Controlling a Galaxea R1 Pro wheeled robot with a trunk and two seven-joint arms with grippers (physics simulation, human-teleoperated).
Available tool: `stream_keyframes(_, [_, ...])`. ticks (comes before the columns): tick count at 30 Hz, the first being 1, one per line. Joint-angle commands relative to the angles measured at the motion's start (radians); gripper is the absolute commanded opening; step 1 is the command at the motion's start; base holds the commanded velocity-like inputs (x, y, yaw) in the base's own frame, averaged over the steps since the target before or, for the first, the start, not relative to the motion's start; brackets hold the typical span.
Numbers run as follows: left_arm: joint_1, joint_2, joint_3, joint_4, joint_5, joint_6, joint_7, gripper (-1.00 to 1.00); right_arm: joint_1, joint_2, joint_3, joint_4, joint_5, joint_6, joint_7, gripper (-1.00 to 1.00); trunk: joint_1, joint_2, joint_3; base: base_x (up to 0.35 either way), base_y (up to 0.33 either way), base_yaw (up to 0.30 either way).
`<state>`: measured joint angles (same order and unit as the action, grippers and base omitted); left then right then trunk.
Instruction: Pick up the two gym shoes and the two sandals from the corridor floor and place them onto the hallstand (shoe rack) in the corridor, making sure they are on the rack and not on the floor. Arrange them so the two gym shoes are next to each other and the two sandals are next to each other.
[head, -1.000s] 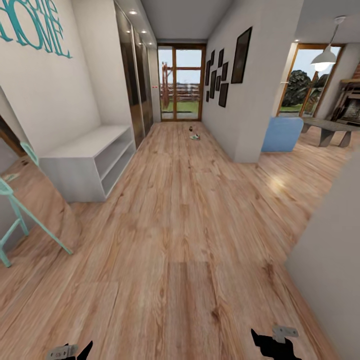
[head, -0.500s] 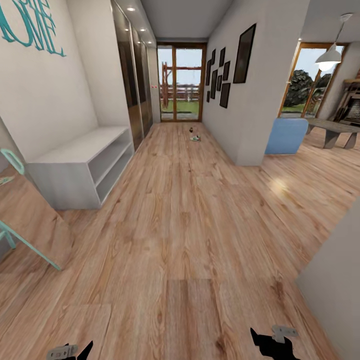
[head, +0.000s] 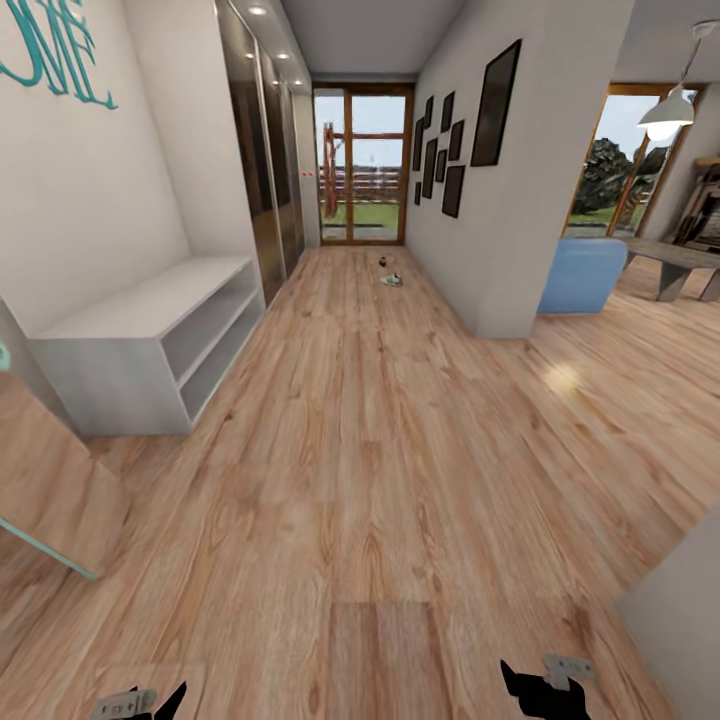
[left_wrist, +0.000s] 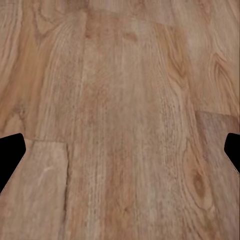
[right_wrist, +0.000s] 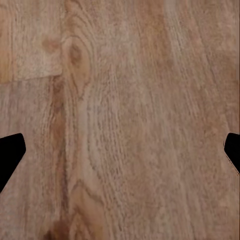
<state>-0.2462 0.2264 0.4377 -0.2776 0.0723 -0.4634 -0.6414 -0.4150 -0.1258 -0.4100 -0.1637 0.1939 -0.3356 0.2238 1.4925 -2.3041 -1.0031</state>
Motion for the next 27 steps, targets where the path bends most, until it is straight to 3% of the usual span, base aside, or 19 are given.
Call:
stream_keyframes(1, [-0.001, 0.0, 0.003, 0.001, 0.008, 0.002, -0.009, 1.0, -0.001, 0.0, -0.009, 0.001, 0.008, -0.003, 0.005, 1.0, 0.0, 0.0, -0.001, 0.339, 0.0, 0.0])
stream_keyframes(27, [-0.001, -0.001, 0.003, 0.001, 0.008, 0.001, -0.009, 1.0, -0.001, 0.0, -0.009, 0.001, 0.009, -0.003, 0.003, 1.0, 0.0, 0.0, -0.001, 0.339, 0.0, 0.0])
